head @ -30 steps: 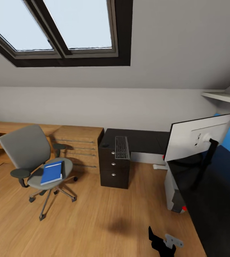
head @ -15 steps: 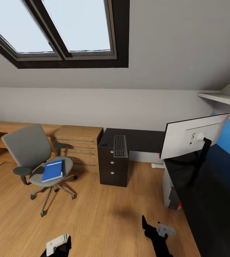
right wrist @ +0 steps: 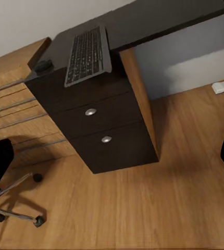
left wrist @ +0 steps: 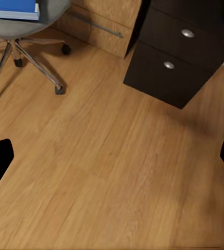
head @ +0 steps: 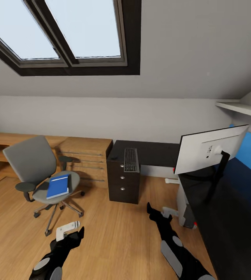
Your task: In the bedroom, organize the workspace by keeping the computer under the desk, ensuring the monitor is on the desk, placing the keyboard on the desk next to the monitor, placing the mouse on the desk next to the keyboard, moving the folder from the swivel chair onto the desk next to the mouse, stacking the notebook on top of the folder with the pen on top of the notebook, and positioning the swivel chair next to the desk.
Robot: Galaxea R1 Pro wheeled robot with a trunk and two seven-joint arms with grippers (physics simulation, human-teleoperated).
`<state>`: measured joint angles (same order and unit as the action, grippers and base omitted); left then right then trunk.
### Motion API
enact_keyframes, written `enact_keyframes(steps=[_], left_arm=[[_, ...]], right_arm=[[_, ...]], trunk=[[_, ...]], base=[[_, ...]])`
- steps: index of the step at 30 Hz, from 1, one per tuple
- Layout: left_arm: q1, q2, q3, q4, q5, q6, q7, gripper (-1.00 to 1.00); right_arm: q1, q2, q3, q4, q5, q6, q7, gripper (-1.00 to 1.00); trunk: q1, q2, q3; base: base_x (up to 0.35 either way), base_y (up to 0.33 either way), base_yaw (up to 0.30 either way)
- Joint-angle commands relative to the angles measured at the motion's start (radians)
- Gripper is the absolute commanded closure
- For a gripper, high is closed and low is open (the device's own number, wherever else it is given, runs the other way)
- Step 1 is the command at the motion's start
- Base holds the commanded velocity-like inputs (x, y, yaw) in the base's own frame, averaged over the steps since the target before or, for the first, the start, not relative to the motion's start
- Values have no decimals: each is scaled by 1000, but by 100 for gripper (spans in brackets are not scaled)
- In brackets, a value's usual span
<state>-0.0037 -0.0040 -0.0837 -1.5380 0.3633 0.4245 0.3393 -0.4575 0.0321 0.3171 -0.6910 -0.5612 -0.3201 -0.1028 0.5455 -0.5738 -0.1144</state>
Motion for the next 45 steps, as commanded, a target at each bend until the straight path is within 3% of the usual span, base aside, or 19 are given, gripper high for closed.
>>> enact_keyframes(steps=[1,4,5,8,12,21,30,31,37,42,45], left_arm=[[0,0,-2,-9,11,11,9,-100],[0,-1,-3,-31,11,31,11,-100],[-1,-5,-5,-54,11,38,11,-100],[-1,-19,-9,-69,11,41,12,-100],[-1,-54,-10,-65,8,40,12,-100],[-1,-52,0,-52,3,41,12,-100],[-1,-32,40,-51,1,41,12,-100],[-1,-31,41,-51,1,40,12,-100],[-1,-31,42,-51,2,39,12,-100],[-1,-31,42,-51,1,38,12,-100],[-1,-31,47,-51,1,37,12,-100]], right_arm=[[-1,-6,7,-32,0,35,-41,-100],[0,-27,4,-134,21,210,-173,-100],[0,-40,2,-185,26,341,-257,-100],[0,-52,1,-245,29,455,-306,-100],[29,-94,3,-366,28,588,-354,-100],[46,-104,1,-385,29,539,-361,-100],[47,-108,-1,-387,31,530,-362,-100],[47,-124,-1,-388,31,528,-361,-100],[47,-148,-6,-390,31,527,-361,-100],[47,-161,-40,-390,32,526,-360,-100],[47,-178,-94,-386,33,527,-356,-100]], trunk=[[-3,6,2],[-15,27,11],[-15,27,11],[-15,27,11],[-15,27,11],[-15,27,11],[-15,27,10],[-15,27,10],[-15,27,10],[-15,27,10],[-15,27,10]], base=[[0,0,0],[0,0,0],[0,0,0],[0,0,0],[0,0,0],[-193,-88,0],[-292,-164,0],[-213,-269,0],[-182,-291,0],[-162,-304,0],[-159,-306,0]])
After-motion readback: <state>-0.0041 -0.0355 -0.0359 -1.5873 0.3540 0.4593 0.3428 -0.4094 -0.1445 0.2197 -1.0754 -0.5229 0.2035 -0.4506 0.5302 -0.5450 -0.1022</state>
